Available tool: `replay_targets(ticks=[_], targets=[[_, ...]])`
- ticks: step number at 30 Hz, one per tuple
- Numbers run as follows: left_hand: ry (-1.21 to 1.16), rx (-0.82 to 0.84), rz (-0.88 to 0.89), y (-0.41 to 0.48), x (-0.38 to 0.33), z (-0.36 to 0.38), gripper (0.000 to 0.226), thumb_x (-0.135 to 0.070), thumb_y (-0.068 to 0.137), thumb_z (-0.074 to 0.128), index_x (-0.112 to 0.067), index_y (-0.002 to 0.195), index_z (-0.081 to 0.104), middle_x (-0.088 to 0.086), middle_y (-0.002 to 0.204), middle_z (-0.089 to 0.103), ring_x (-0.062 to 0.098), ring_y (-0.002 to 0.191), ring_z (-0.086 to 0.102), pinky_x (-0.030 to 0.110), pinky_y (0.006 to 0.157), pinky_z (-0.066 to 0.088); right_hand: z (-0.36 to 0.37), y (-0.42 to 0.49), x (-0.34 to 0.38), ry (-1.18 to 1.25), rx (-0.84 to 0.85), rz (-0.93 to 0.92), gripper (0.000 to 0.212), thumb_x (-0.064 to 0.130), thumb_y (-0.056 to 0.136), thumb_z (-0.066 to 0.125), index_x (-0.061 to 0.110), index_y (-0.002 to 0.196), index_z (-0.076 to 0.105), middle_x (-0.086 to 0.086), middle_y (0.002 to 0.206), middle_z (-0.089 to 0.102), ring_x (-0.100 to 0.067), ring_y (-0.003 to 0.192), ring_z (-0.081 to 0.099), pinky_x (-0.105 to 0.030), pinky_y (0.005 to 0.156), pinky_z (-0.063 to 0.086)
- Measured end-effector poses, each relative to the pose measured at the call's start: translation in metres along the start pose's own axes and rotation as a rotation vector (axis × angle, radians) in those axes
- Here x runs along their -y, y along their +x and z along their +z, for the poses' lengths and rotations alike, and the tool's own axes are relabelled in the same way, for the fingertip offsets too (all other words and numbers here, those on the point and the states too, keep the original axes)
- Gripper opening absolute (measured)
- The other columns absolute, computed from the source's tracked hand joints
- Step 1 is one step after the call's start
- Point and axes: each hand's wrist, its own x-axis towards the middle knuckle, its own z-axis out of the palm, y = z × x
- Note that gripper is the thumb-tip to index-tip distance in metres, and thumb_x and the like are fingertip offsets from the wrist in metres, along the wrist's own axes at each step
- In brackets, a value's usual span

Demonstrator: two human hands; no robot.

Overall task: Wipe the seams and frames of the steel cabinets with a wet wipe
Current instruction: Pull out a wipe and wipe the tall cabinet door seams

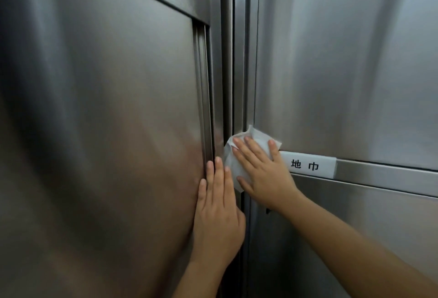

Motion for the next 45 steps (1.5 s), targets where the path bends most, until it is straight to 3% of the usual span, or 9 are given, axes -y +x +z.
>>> replay_targets(ticks=[7, 12, 16, 19, 22, 26, 31, 37, 45], targets=[[-0.021, 0.034, -0.025, -0.021, -0.001, 0.000, 0.067, -0.015, 0.075, 0.034, 0.001, 0.140, 0.025, 0.020, 0.149, 0.024, 0.028, 0.140, 0.016, 0.037, 0.114, 0.008, 0.004, -0.035, 0.033, -0.048, 0.149, 0.068, 0.078, 0.046, 0.072, 0.067, 0.006, 0.135, 0.042, -0.012, 0.145, 0.031, -0.027, 0.138, 0.030, -0.051, 0.110, 0.011], [-0.012, 0.052, -0.040, -0.024, -0.001, 0.002, 0.069, -0.017, 0.076, 0.036, 0.000, 0.141, 0.023, 0.018, 0.151, 0.018, 0.026, 0.141, 0.013, 0.035, 0.115, 0.004, 0.004, -0.045, 0.054, -0.124, 0.380, 0.082, 0.075, 0.050, 0.094, 0.036, 0.004, 0.141, 0.000, -0.019, 0.152, 0.011, -0.033, 0.138, -0.003, -0.049, 0.104, -0.018], [-0.003, 0.081, -0.034, -0.032, 0.001, 0.007, 0.068, -0.017, 0.076, 0.035, 0.001, 0.140, 0.024, 0.020, 0.150, 0.023, 0.026, 0.140, 0.015, 0.035, 0.114, 0.005, 0.002, -0.041, 0.063, -0.101, 0.383, 0.171, 0.076, 0.055, 0.089, 0.041, 0.008, 0.141, 0.011, -0.021, 0.149, 0.021, -0.034, 0.139, 0.011, -0.050, 0.112, -0.003], [0.010, 0.089, -0.025, -0.035, 0.001, 0.009, 0.067, -0.018, 0.077, 0.035, 0.002, 0.140, 0.025, 0.021, 0.149, 0.025, 0.027, 0.140, 0.017, 0.035, 0.114, 0.005, 0.010, -0.043, 0.061, -0.035, 0.346, 0.175, 0.079, 0.056, 0.086, 0.042, 0.005, 0.140, 0.016, -0.023, 0.146, 0.014, -0.035, 0.137, 0.006, -0.049, 0.112, -0.008], [0.019, 0.086, -0.018, -0.035, 0.001, 0.009, 0.065, -0.016, 0.078, 0.035, 0.003, 0.139, 0.026, 0.022, 0.149, 0.026, 0.028, 0.139, 0.017, 0.037, 0.114, 0.006, 0.014, -0.054, 0.066, -0.039, 0.409, 0.096, 0.071, 0.048, 0.092, 0.010, -0.004, 0.137, -0.008, -0.027, 0.144, -0.014, -0.036, 0.133, -0.019, -0.050, 0.110, -0.014], [0.006, 0.095, -0.002, -0.036, 0.004, 0.007, 0.066, -0.017, 0.078, 0.036, 0.002, 0.140, 0.024, 0.022, 0.149, 0.025, 0.027, 0.140, 0.017, 0.036, 0.114, 0.007, 0.014, -0.060, 0.074, 0.167, 0.572, 0.099, 0.079, 0.038, 0.062, -0.034, -0.004, 0.129, -0.029, -0.025, 0.138, -0.034, -0.033, 0.123, -0.039, -0.052, 0.102, -0.025], [0.014, 0.108, 0.009, -0.035, 0.004, 0.006, 0.066, -0.017, 0.078, 0.035, 0.002, 0.140, 0.025, 0.022, 0.149, 0.024, 0.027, 0.140, 0.017, 0.036, 0.114, 0.008, 0.026, -0.069, 0.077, -0.026, 0.407, 0.095, 0.075, 0.031, 0.079, -0.034, -0.001, 0.139, -0.002, -0.025, 0.146, -0.006, -0.036, 0.133, -0.014, -0.057, 0.106, -0.018], [0.052, 0.107, 0.007, -0.037, 0.003, 0.009, 0.066, -0.016, 0.076, 0.034, 0.003, 0.139, 0.027, 0.024, 0.148, 0.026, 0.029, 0.139, 0.019, 0.038, 0.114, 0.008, 0.034, -0.043, 0.061, 0.105, 0.295, 0.187, 0.073, 0.048, 0.086, 0.011, 0.003, 0.142, 0.023, -0.024, 0.142, 0.040, -0.033, 0.140, 0.018, -0.054, 0.109, 0.001], [0.060, 0.128, 0.005, -0.043, 0.004, 0.006, 0.065, -0.017, 0.077, 0.034, 0.004, 0.139, 0.026, 0.023, 0.149, 0.024, 0.028, 0.139, 0.018, 0.036, 0.115, 0.006, 0.034, -0.064, 0.064, 0.196, 0.434, 0.142, 0.071, 0.050, 0.086, 0.013, 0.005, 0.138, 0.033, -0.021, 0.145, 0.037, -0.028, 0.142, 0.010, -0.055, 0.109, -0.014]])
